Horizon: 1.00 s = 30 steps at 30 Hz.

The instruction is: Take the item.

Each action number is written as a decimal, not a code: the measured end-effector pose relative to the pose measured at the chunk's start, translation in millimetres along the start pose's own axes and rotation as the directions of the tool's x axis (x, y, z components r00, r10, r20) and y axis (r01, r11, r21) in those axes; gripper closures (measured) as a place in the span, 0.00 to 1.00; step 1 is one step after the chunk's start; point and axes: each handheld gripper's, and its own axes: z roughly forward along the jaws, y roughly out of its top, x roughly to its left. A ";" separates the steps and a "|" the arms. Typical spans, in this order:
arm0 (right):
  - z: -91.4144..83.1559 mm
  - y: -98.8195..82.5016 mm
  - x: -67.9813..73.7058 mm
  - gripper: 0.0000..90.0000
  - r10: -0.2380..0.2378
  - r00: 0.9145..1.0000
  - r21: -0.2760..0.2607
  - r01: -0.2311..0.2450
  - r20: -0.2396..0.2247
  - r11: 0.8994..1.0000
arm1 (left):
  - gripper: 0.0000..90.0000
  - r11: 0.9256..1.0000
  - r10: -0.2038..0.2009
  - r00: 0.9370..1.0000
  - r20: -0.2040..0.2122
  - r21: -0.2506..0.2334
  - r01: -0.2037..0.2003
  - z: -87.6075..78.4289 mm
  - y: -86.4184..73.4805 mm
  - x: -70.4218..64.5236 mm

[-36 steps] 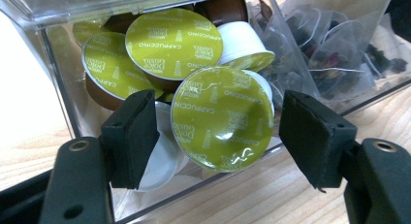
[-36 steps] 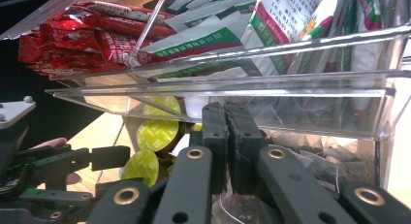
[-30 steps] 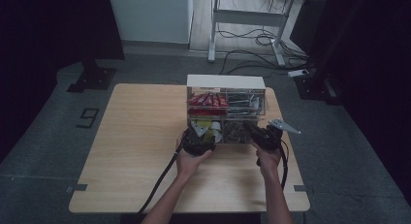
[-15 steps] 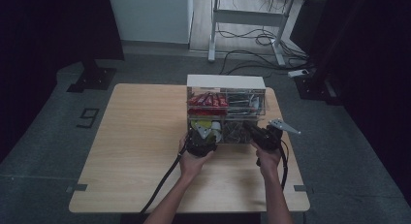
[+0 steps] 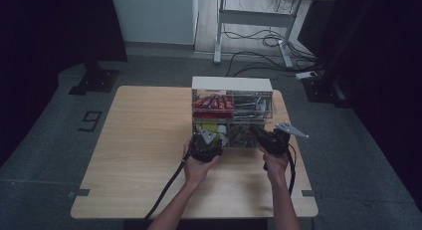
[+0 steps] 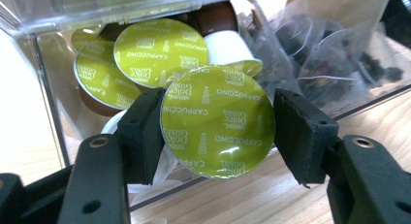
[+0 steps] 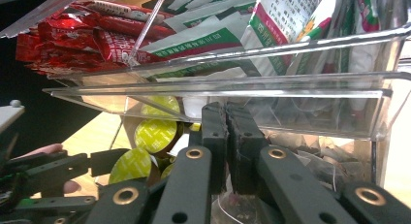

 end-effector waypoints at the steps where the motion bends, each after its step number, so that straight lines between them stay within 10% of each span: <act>1: -0.1 0.0 0.0 0.96 0.000 1.000 0.000 0.000 0.000 1.000 | 0.43 1.000 0.002 1.000 0.004 -0.007 -0.002 -2.1 0.3 -0.5; 30: -0.7 -0.7 -0.2 0.96 0.004 1.000 -0.003 -0.004 0.004 1.000 | 0.43 0.996 -0.042 0.998 0.055 -0.077 0.046 -40.4 -5.5 9.8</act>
